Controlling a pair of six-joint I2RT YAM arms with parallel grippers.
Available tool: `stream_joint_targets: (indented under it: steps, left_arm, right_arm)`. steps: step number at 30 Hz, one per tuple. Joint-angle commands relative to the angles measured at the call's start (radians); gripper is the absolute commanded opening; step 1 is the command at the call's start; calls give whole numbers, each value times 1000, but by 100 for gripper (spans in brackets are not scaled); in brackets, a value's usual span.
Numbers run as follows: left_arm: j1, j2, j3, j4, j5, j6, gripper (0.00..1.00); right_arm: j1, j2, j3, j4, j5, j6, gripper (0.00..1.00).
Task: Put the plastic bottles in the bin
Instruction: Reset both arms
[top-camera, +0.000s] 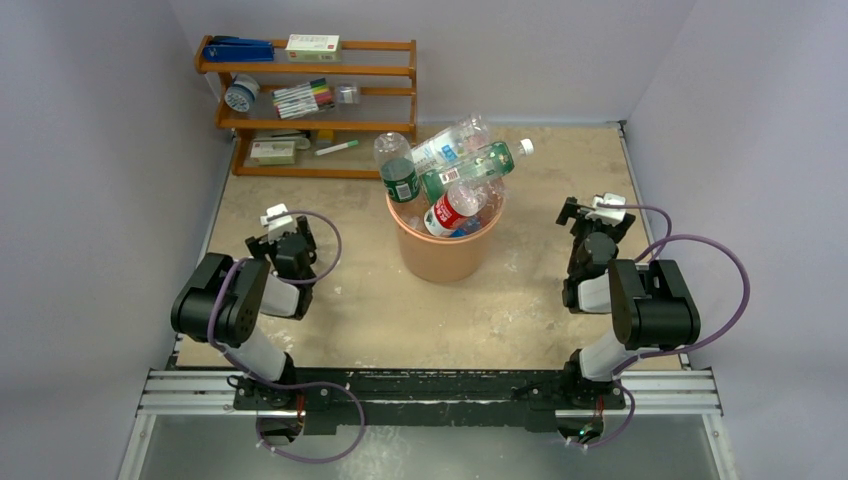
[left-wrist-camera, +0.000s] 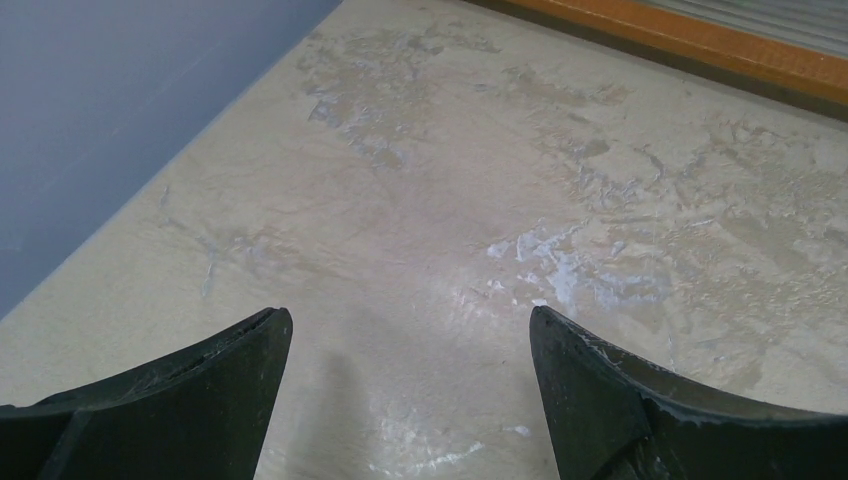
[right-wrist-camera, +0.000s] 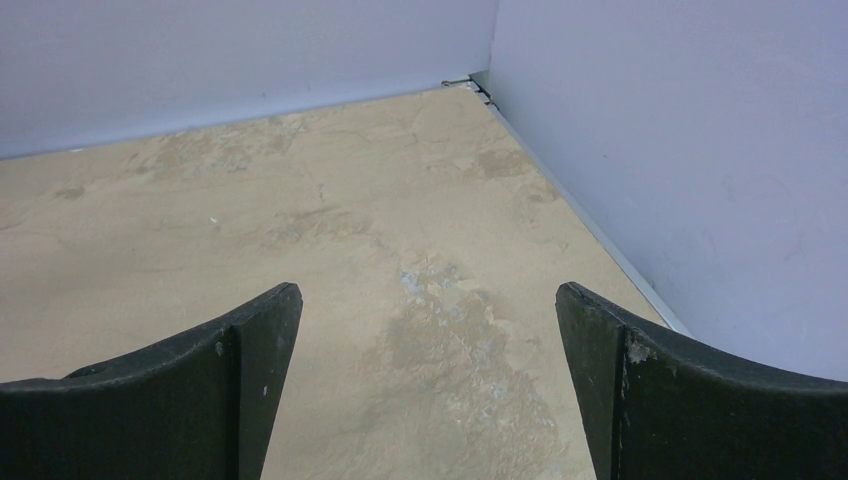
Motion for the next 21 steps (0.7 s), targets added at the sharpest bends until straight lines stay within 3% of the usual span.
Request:
stream_joint_targets:
  steps: [1, 3, 21]
  left_arm:
    - [43, 45, 0, 175, 130, 25, 89]
    - [49, 23, 11, 114, 137, 14, 89]
    - [53, 33, 7, 139, 141, 12, 90]
  right_arm:
    - [-1, 1, -3, 76, 10, -24, 100]
    - [1, 1, -3, 77, 9, -24, 100]
    - [1, 1, -1, 69, 2, -25, 100]
